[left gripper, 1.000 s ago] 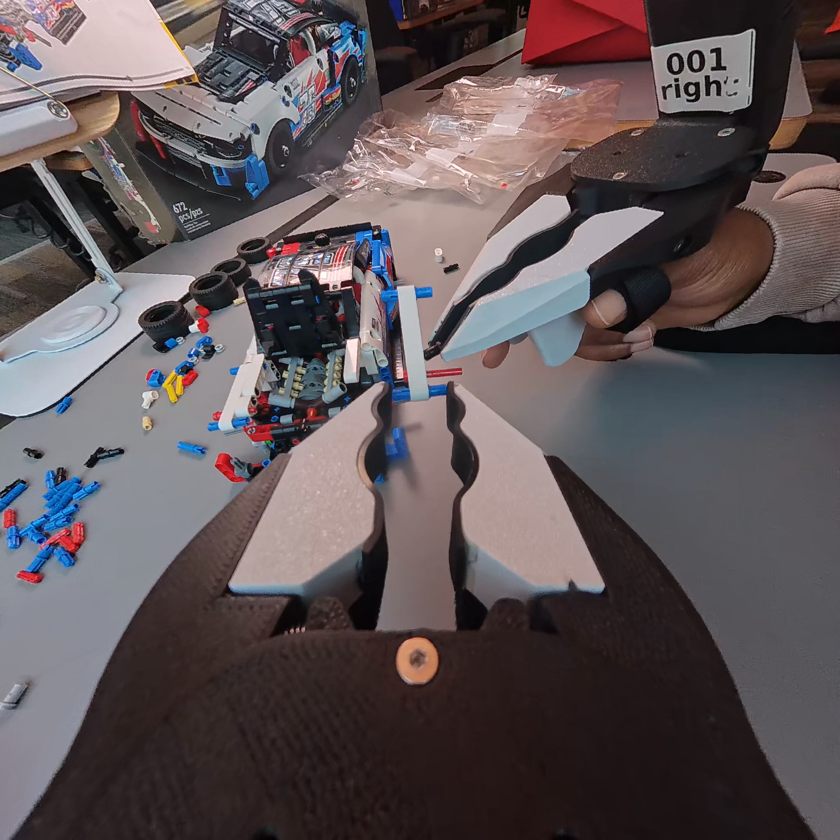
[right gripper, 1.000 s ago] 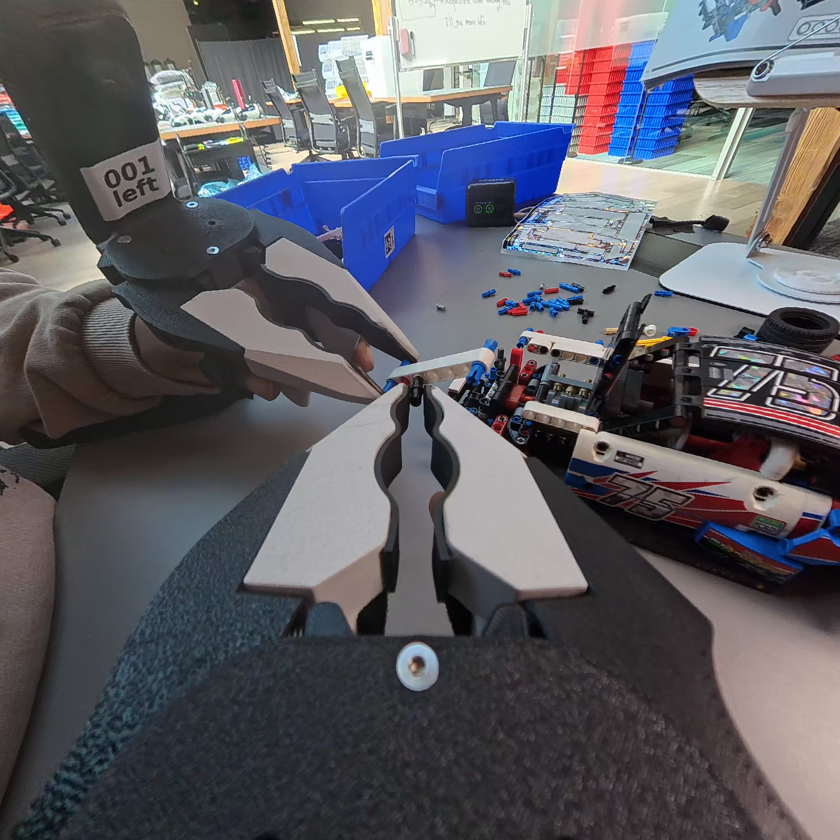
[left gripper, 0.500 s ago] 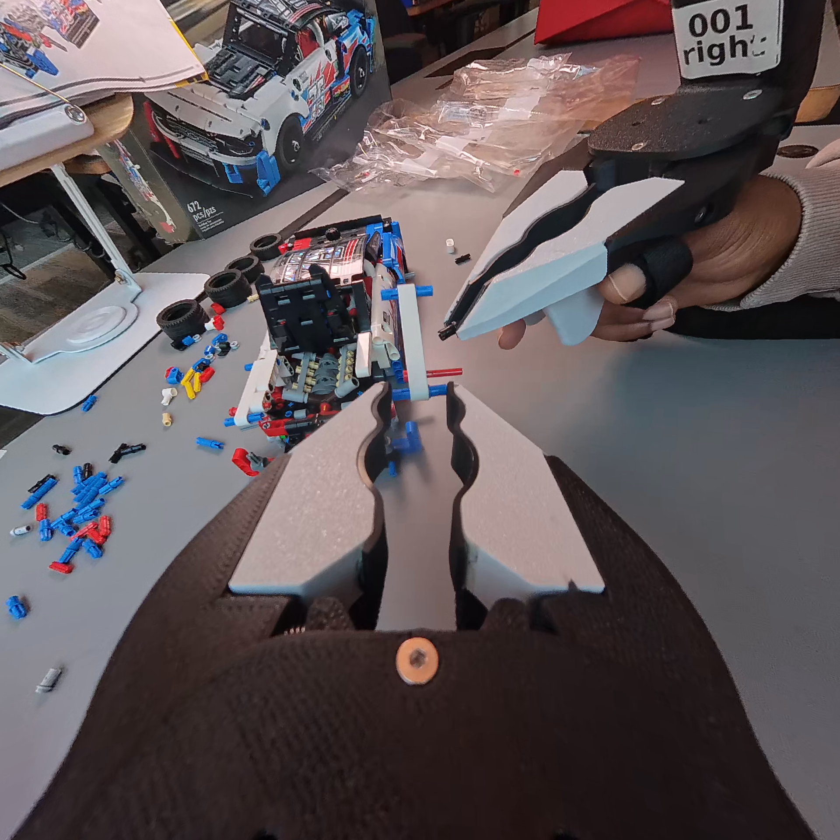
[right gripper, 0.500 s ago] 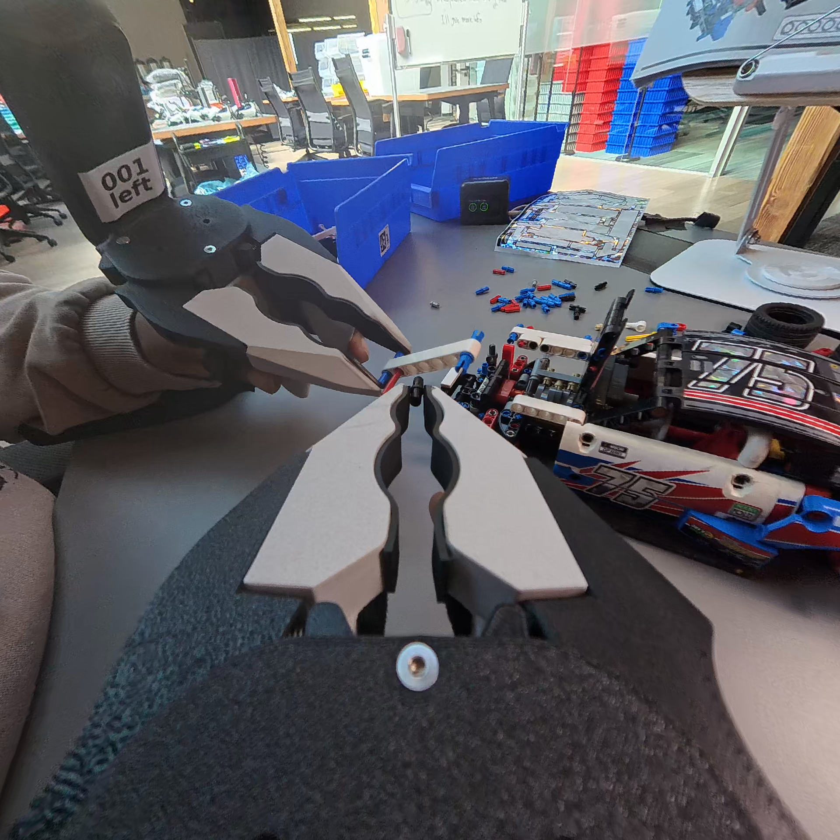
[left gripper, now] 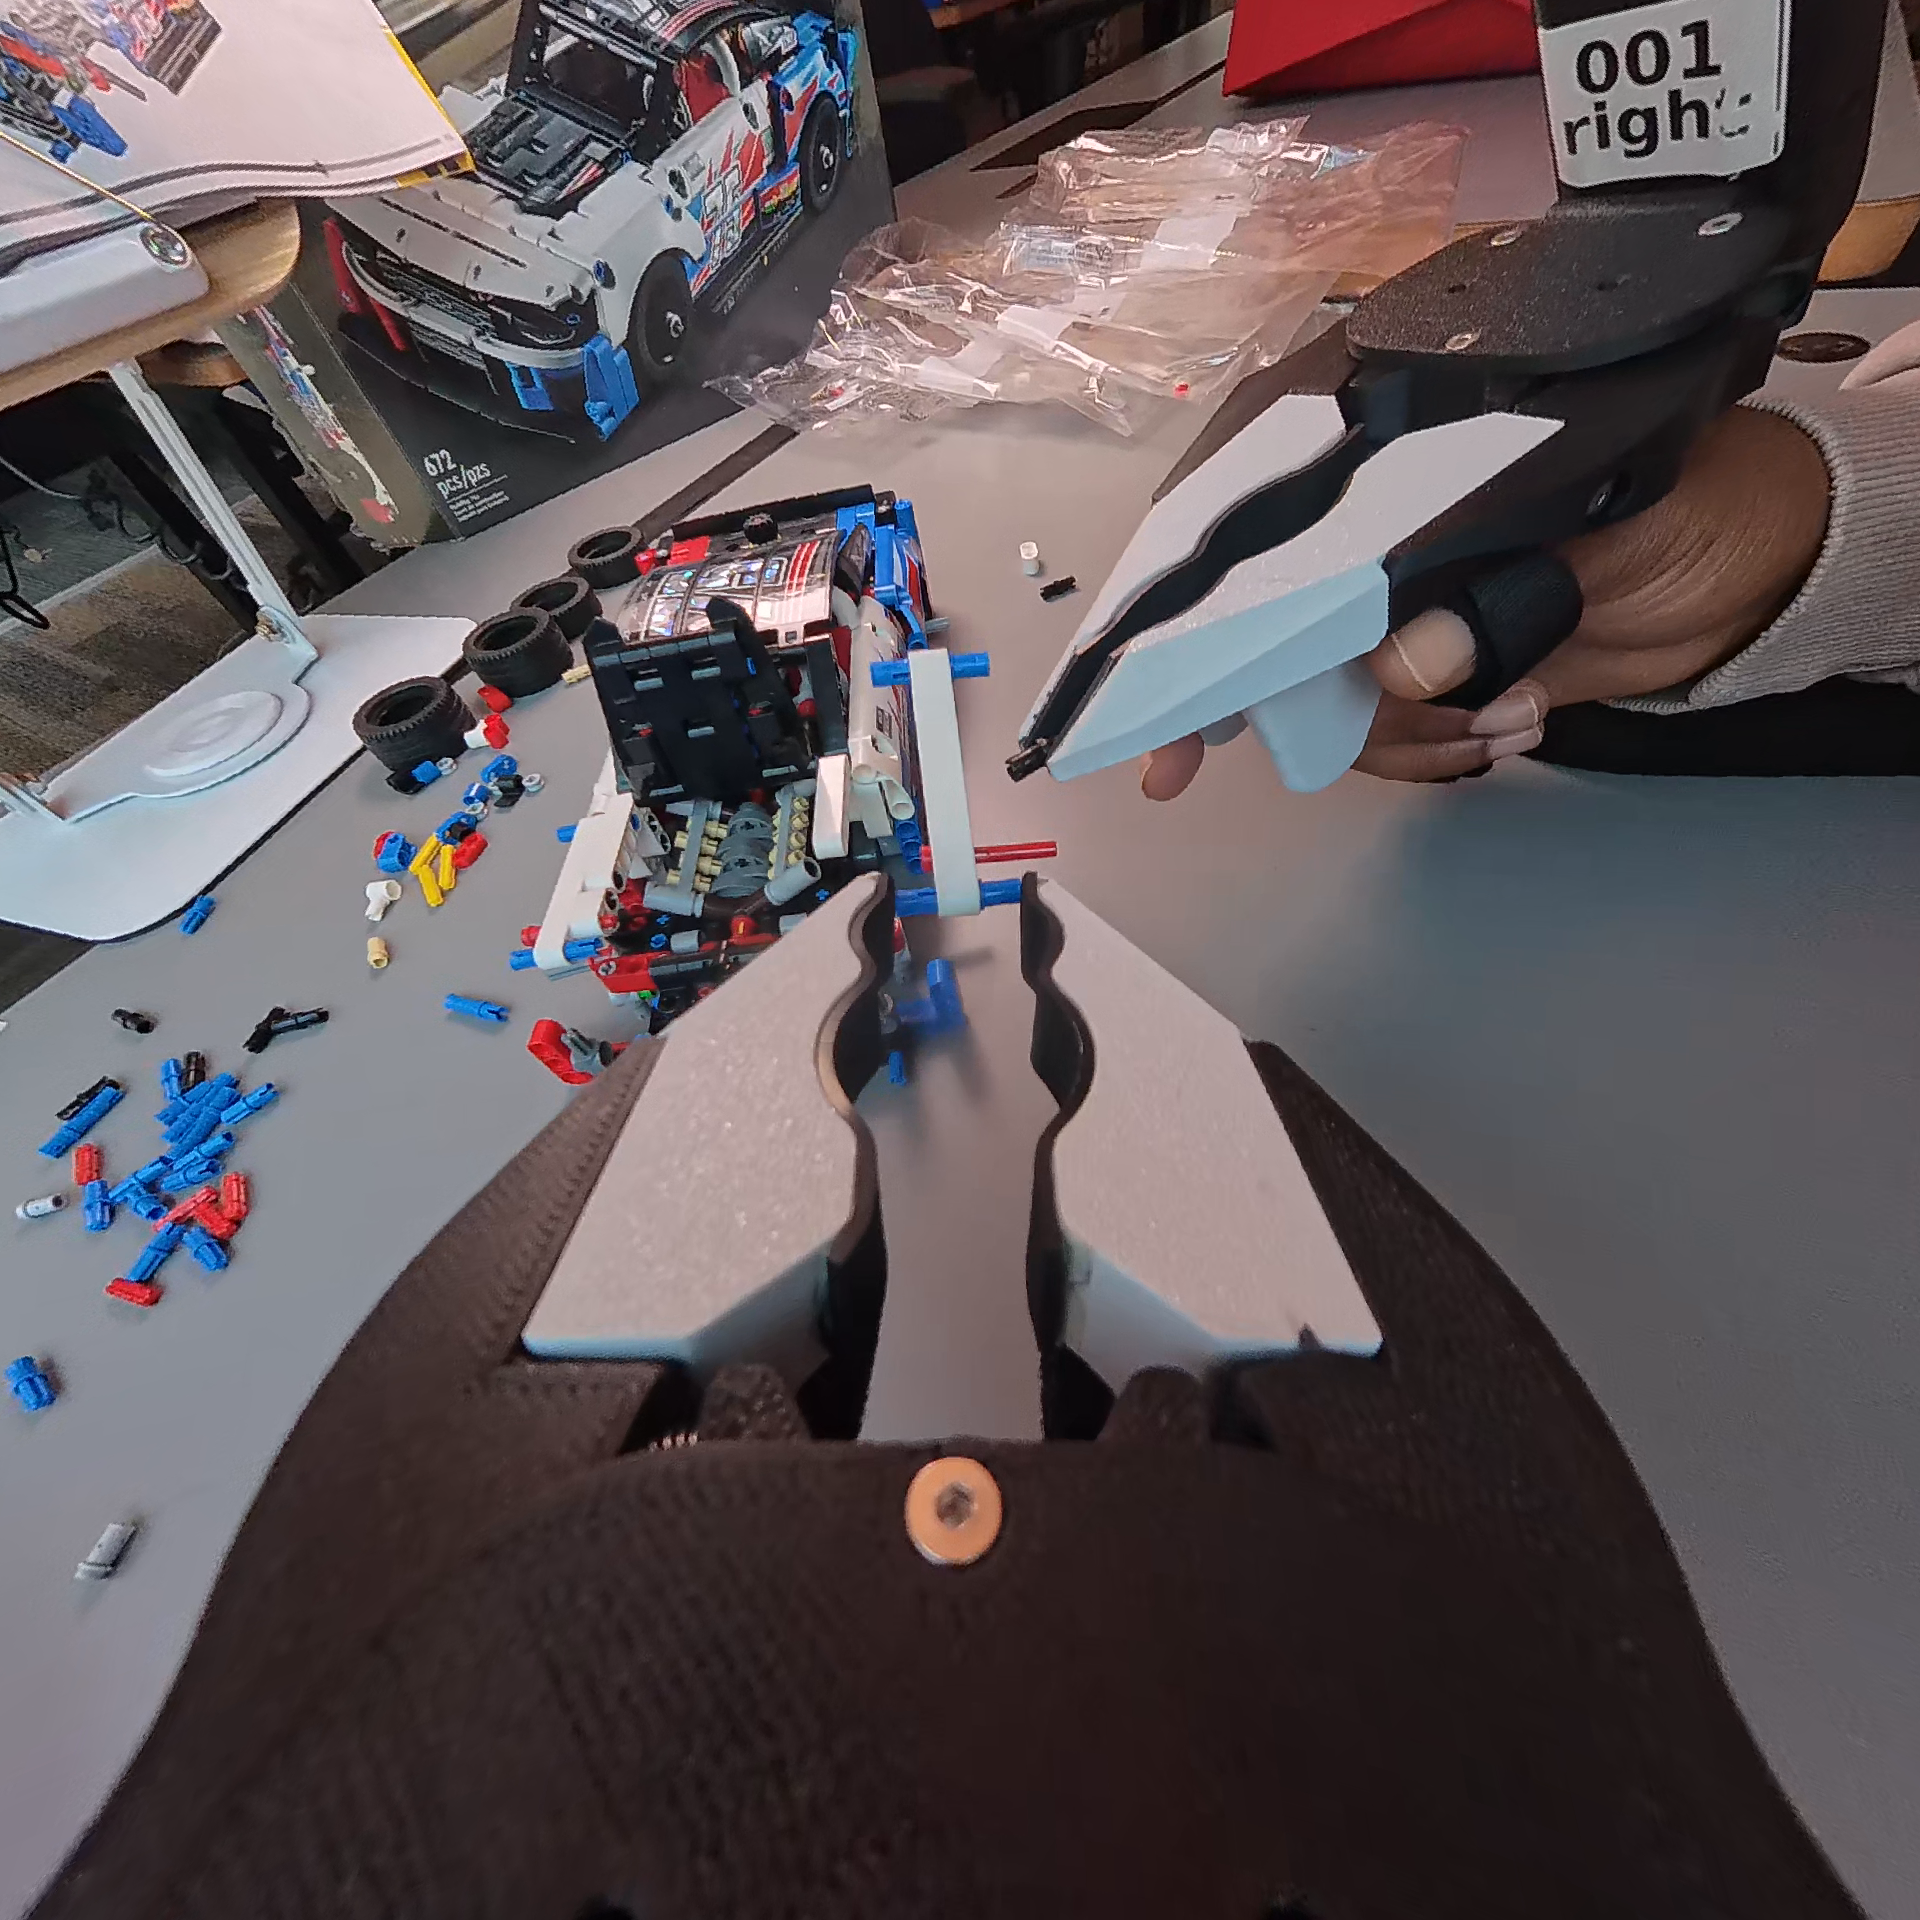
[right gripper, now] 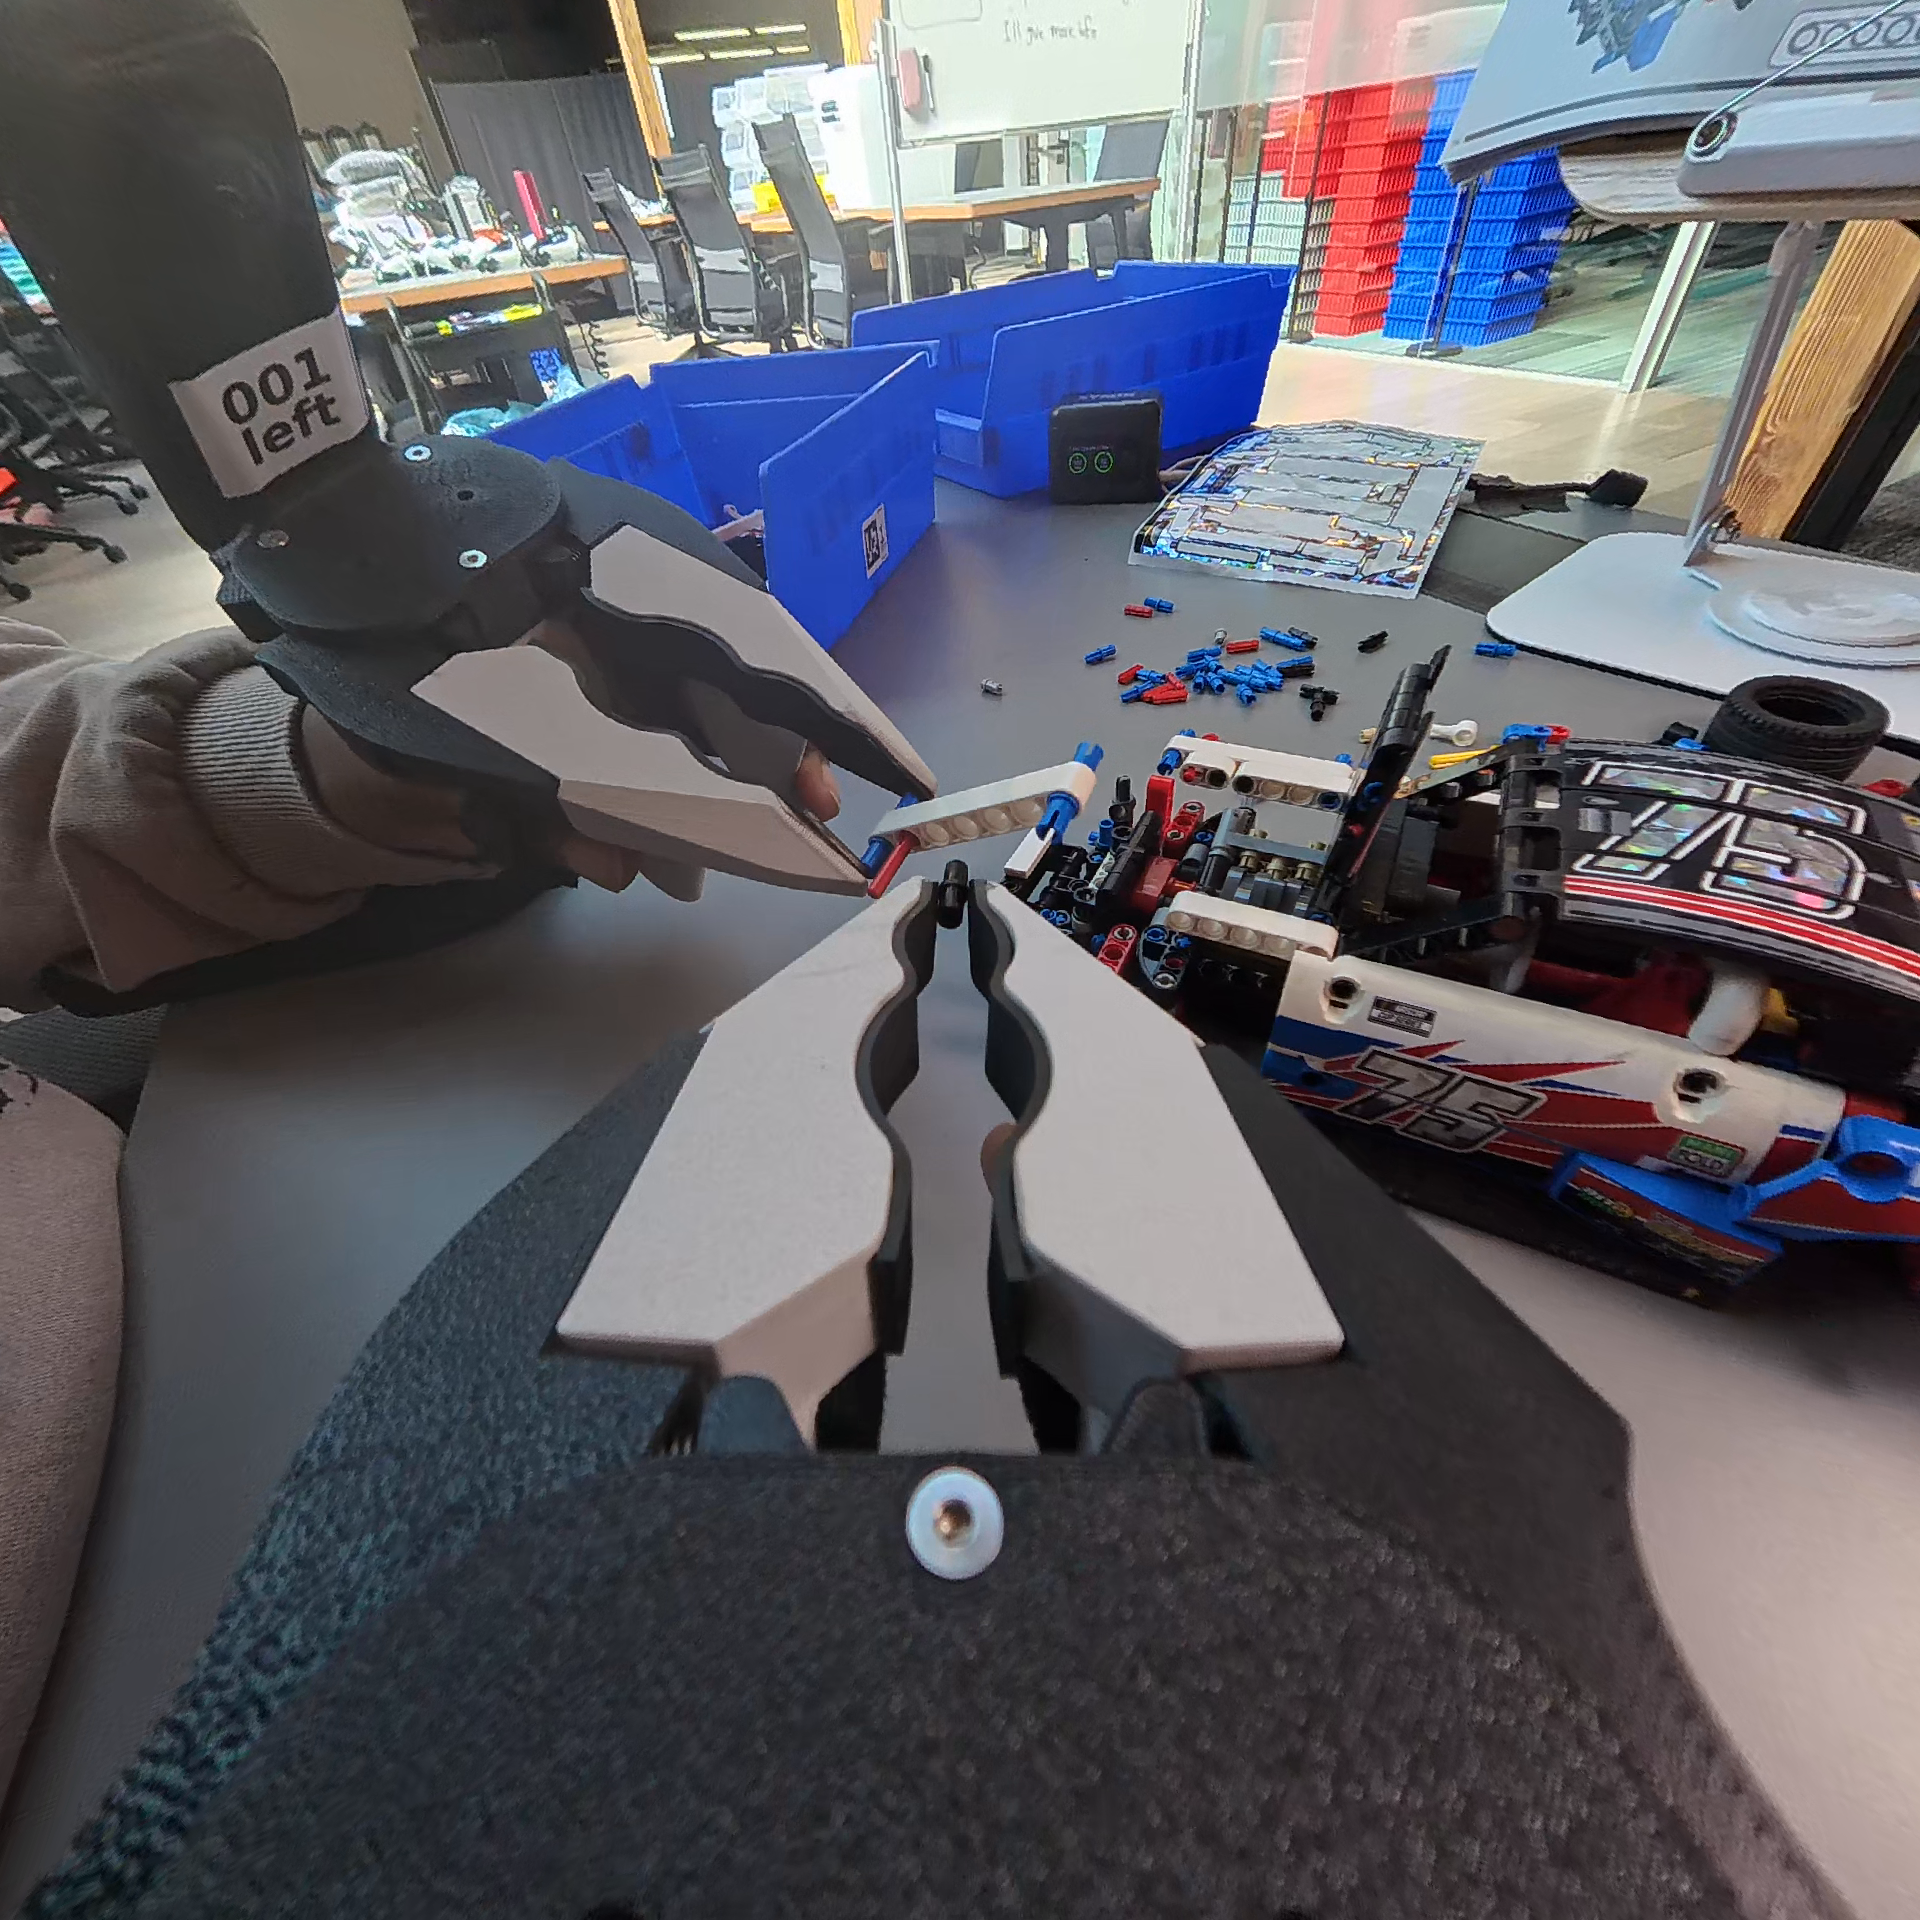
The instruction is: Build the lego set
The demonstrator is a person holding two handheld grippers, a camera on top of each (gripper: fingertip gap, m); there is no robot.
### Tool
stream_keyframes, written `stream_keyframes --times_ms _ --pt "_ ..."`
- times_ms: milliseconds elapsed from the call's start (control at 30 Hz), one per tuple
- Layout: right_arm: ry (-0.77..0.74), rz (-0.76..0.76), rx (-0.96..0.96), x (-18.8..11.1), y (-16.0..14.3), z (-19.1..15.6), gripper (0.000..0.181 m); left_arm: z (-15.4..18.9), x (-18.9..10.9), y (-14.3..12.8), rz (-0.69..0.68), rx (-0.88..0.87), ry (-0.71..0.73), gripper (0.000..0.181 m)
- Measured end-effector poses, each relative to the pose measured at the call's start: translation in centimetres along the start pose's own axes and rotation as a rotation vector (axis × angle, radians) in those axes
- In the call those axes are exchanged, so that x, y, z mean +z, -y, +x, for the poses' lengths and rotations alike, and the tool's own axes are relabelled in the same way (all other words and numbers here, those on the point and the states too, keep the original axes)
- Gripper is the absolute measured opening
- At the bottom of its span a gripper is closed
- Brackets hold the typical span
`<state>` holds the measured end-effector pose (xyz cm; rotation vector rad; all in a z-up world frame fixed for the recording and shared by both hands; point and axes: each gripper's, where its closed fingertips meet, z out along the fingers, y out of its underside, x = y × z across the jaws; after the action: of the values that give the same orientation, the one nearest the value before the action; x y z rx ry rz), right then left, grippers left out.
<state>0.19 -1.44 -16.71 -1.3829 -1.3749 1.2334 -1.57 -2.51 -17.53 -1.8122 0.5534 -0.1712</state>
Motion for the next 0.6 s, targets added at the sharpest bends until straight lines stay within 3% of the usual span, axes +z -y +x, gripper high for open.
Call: stream_keyframes --times_ms 267,467,600 --pt "-0.010 0.001 -0.007 -0.1 0.0 0.2 0.004 -0.2 0.4 -1.5 -0.081 -0.057 -0.010 0.022" --pt "-0.012 -0.008 -0.022 0.0 -0.1 0.0 0.004 -0.4 0.8 -3.1 -0.137 -0.343 -0.093 0.022" --pt "-0.004 -0.015 -0.017 0.2 -0.3 -0.1 0.003 -0.2 0.9 -3.1 -0.127 -0.400 -0.128 0.022"
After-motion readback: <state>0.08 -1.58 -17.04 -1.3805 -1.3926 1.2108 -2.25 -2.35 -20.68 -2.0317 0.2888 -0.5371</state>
